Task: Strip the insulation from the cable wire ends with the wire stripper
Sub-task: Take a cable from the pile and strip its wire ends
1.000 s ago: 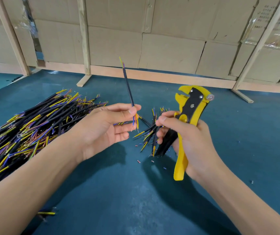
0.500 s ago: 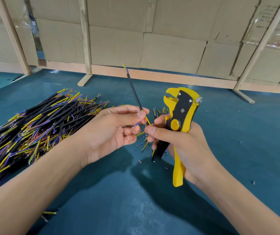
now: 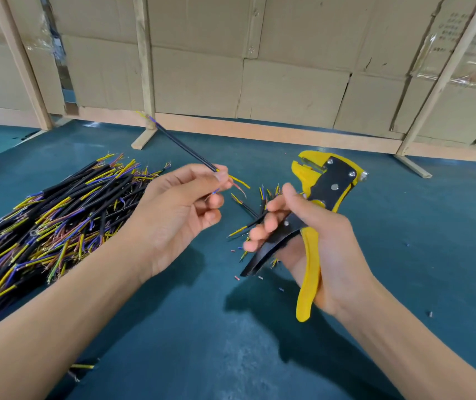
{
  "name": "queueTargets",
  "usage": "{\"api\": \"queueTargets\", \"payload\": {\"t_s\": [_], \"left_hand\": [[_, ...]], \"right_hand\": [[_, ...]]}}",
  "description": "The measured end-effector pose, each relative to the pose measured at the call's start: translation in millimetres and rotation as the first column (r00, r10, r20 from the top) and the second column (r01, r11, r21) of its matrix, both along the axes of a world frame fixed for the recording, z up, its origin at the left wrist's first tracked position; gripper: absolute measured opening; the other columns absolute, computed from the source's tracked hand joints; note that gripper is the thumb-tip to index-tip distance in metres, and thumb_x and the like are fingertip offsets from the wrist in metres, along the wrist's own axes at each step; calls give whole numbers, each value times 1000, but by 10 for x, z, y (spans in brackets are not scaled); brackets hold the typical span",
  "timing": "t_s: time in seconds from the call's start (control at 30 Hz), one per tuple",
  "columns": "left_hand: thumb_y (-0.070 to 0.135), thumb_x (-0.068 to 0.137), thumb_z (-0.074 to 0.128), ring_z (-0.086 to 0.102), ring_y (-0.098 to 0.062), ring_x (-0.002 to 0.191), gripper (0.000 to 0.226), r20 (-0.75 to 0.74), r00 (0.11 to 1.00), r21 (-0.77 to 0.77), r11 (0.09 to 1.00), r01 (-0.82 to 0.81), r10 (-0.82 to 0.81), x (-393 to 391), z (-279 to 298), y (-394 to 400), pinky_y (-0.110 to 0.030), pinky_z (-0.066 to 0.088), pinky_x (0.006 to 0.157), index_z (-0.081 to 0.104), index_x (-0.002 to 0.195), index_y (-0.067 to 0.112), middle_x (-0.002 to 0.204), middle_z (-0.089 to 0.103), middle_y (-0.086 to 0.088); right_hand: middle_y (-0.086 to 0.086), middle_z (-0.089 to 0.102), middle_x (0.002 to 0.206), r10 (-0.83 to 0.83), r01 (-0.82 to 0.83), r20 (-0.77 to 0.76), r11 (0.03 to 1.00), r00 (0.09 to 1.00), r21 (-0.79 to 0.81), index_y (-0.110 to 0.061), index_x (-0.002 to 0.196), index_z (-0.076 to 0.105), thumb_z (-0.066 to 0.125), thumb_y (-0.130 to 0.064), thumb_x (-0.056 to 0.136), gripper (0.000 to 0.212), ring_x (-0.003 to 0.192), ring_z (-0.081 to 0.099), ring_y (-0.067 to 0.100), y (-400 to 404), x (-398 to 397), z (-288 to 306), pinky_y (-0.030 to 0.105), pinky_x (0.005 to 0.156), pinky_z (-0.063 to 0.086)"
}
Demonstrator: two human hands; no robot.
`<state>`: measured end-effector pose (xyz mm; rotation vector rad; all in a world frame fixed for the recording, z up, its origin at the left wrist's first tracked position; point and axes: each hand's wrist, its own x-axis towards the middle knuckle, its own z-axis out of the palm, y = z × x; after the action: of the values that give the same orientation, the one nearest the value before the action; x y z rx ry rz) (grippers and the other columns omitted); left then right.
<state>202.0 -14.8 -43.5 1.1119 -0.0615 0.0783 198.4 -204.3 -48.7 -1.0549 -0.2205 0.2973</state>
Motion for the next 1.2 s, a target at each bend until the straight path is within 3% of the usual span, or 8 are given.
{"api": "queueTargets", "payload": {"t_s": [0.07,0.13,0.27,0.37,0.7,1.07,1.13,1.2], "left_hand": [[11,88,70,52,-12,60,9,21,999,-24,999,-42,42,3,6,12,-22,40,53,63,93,12,85,66,-6],[10,92,67,52,-12,61,6,35,997,-27,997,-71,72,-4,8,8,-23,42,54,62,94,13,85,66,-7],[7,94,63,50,-13,63,5,102,988,11,993,-115,114,-37,23,-42,-23,42,58,63,92,11,84,68,-8],[5,95,61,48,-14,64,4,178,977,28,992,-125,118,-65,38,-62,-24,41,60,63,96,8,85,67,-9],[3,96,59,47,-17,64,8,253,957,-33,990,-137,141,-113,18,-175,-26,41,60,62,103,4,86,69,-10],[7,95,60,51,-12,61,2,190,955,-157,967,-199,227,-228,-15,-410,-22,43,60,61,97,7,91,74,-9],[10,93,62,52,-12,62,6,175,955,-147,966,-213,237,-259,-37,-456,-23,45,60,62,98,7,91,74,-8],[17,88,66,51,-15,65,13,154,960,-115,969,-218,234,-278,-59,-476,-26,44,59,65,98,9,84,73,-4]], "right_hand": [[17,54,71,122,-122,-7,992,993,21,-5,92,62,65,-43,92,39,73,67,44,10,-39,8,66,82,56],[16,51,72,236,-236,-28,972,971,20,-8,95,58,61,-50,94,42,73,66,45,16,-77,24,74,87,50],[16,52,65,389,-395,-68,909,919,-133,-4,81,60,65,-33,93,31,60,59,35,21,-118,45,60,70,55],[19,59,66,463,-472,-89,866,882,-165,-2,75,63,64,-21,90,25,59,60,35,34,-148,54,54,67,56],[21,62,69,454,-450,-1,882,891,-139,2,75,64,67,-20,85,25,61,62,37,32,-125,-3,57,69,55],[21,62,70,431,-428,45,902,901,-63,1,80,62,61,-18,92,22,65,63,38,59,-132,-90,57,69,54],[21,61,70,411,-407,57,911,910,-64,0,79,62,61,-19,92,23,65,63,39,67,-131,-126,62,68,53],[21,61,70,395,-390,74,918,916,-74,-1,78,62,61,-20,92,24,66,64,40,65,-126,-157,77,70,42]]}}
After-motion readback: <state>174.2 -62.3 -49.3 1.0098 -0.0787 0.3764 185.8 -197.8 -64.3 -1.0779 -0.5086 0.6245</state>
